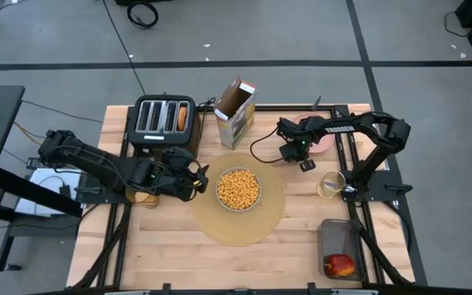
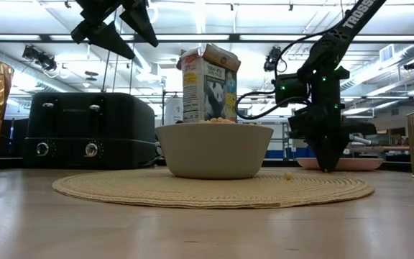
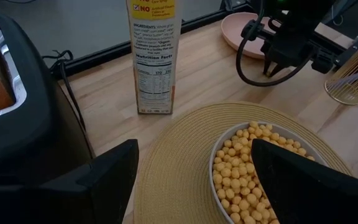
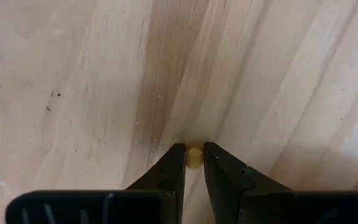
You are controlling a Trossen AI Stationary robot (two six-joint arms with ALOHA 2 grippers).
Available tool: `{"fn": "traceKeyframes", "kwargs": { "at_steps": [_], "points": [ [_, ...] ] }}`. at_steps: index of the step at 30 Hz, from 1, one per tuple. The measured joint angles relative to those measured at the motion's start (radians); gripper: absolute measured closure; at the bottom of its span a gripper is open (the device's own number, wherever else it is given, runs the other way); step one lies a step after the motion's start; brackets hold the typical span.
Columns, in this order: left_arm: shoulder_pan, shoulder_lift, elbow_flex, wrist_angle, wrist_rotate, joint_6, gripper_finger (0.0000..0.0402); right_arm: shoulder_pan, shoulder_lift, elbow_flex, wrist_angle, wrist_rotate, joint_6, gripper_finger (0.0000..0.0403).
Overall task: Arrange a breakfast setting
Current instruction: Put the yellow cereal into the gray bowl
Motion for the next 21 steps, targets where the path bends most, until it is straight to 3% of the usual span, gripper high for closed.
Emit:
{"fn": "traceKeyframes", "kwargs": {
  "at_steps": [12,21],
  "points": [
    [0.000,0.000,0.000,0.000,0.000,0.000,0.0084,0.021,-0.020,0.078,-0.078,-0.001,0.031,0.0343],
    [-0.002,-0.010,0.000,-0.024,0.039,0.010,0.0084,0.187,-0.113,0.180,-0.210,-0.058,0.088,0.0343]
  ]
}}
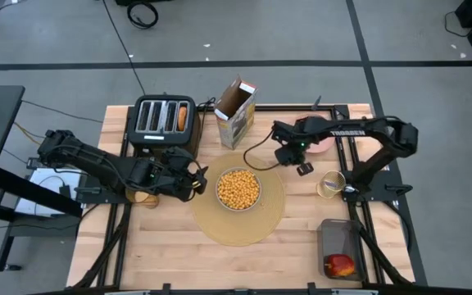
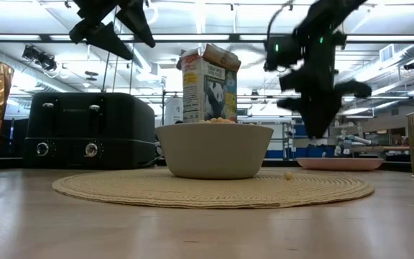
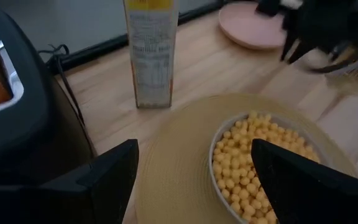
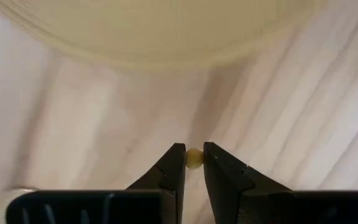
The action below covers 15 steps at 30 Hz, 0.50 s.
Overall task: Arrange a breakfast setting
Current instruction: Put the yellow cereal into the gray bowl
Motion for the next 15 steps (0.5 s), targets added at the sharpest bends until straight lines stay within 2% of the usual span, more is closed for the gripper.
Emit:
{"fn": "traceKeyframes", "kwargs": {
  "at_steps": [3,6,10,15],
  "points": [
    [-0.007,-0.006,0.001,-0.025,0.043,0.001,0.0084,0.092,-0.037,0.040,-0.001,-0.030,0.016,0.0343],
    [-0.011,-0.008,0.026,-0.062,0.116,0.005,0.0084,0.183,-0.052,0.066,0.073,-0.049,0.076,0.0343],
    [-0.026,-0.016,0.104,-0.064,0.229,0.050,0.0084,0.287,-0.032,0.074,0.259,-0.058,0.184,0.0343],
    [-0.072,-0.018,0.234,-0.064,0.253,0.130,0.0084,0.368,0.035,0.075,0.521,-0.037,0.336,0.0343]
  ]
}}
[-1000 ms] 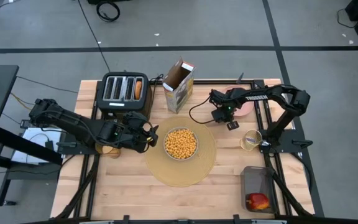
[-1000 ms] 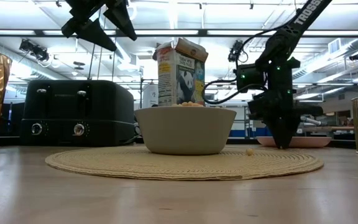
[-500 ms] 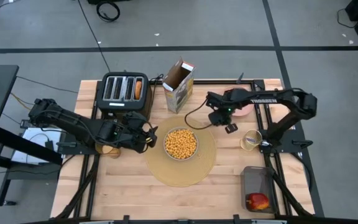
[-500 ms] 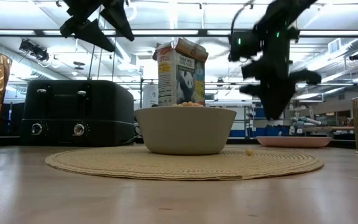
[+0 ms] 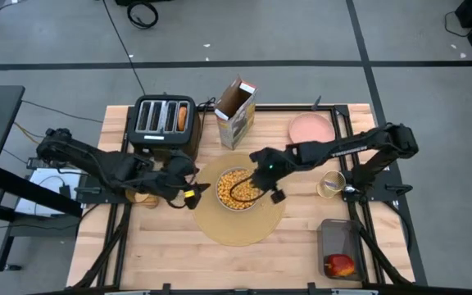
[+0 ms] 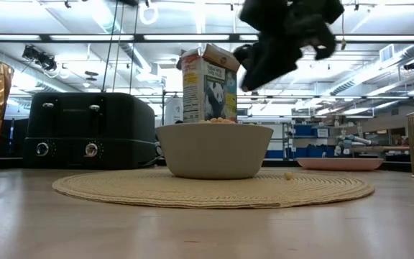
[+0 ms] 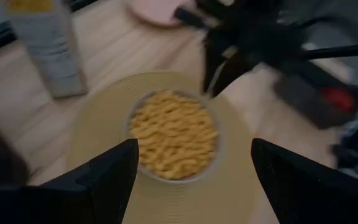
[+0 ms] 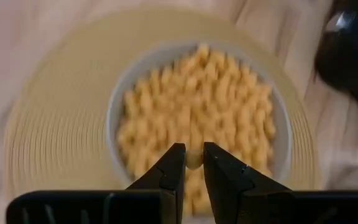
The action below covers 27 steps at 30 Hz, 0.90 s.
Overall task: Arrange a breakfast setting
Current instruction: Put the yellow cereal into the gray bowl
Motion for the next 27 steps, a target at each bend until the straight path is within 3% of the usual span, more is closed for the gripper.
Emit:
{"fn": "traceKeyframes", "kwargs": {
  "at_steps": [9,17,24,27],
  "points": [
    [-0.049,0.000,0.162,-0.002,-0.078,0.108,0.0084,0.053,0.098,0.000,0.198,0.056,0.187,0.0334],
    [-0.052,0.000,0.180,-0.012,-0.088,0.125,0.0084,0.094,0.062,0.000,0.203,0.078,0.212,0.0262],
    [-0.068,0.004,0.176,-0.027,-0.093,0.124,0.0084,0.162,-0.071,-0.007,-0.035,0.161,0.429,0.0236],
    [-0.084,0.004,0.175,-0.040,-0.111,0.124,0.0084,0.248,-0.124,-0.090,-0.075,0.225,0.543,0.0238]
  ]
}}
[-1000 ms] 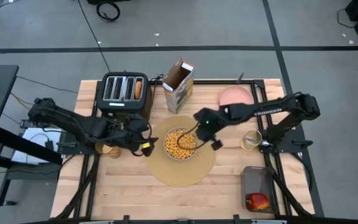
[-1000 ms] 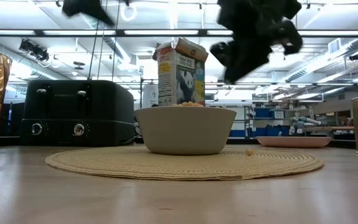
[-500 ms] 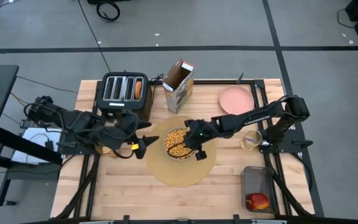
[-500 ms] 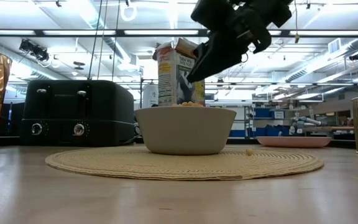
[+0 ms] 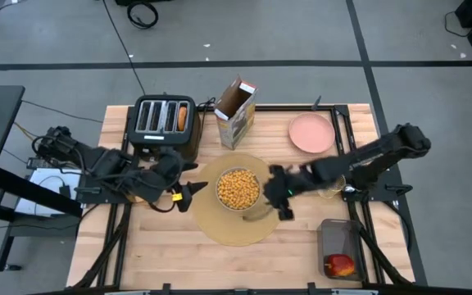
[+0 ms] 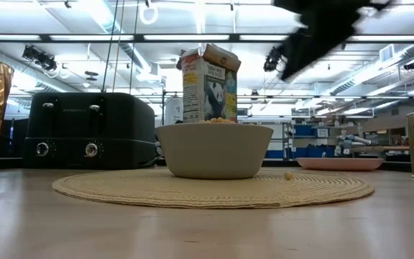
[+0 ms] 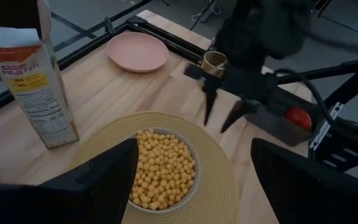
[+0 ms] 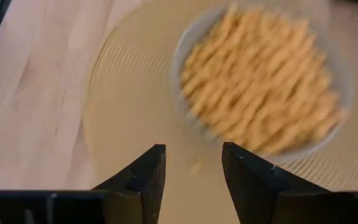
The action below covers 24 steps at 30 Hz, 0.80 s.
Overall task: Arrange a breakfast setting
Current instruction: Put the yellow cereal into the gray bowl
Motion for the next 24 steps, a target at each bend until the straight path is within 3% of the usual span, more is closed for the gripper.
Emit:
{"fn": "traceKeyframes", "kwargs": {
  "at_steps": [3,6,11,24],
  "points": [
    [-0.007,0.000,0.000,0.000,-0.004,0.000,0.0084,0.098,-0.039,-0.133,0.131,0.108,0.126,0.0238],
    [-0.007,0.000,0.000,0.000,-0.022,0.001,0.0084,0.164,-0.034,-0.279,0.385,0.229,0.207,0.0238],
    [-0.007,0.008,0.000,0.001,-0.098,0.002,0.0084,0.173,0.076,-0.419,0.736,0.357,0.215,0.0238],
    [-0.023,0.050,-0.001,-0.003,-0.124,0.003,0.0084,0.112,0.321,-0.459,0.976,0.347,0.263,0.0238]
  ]
}}
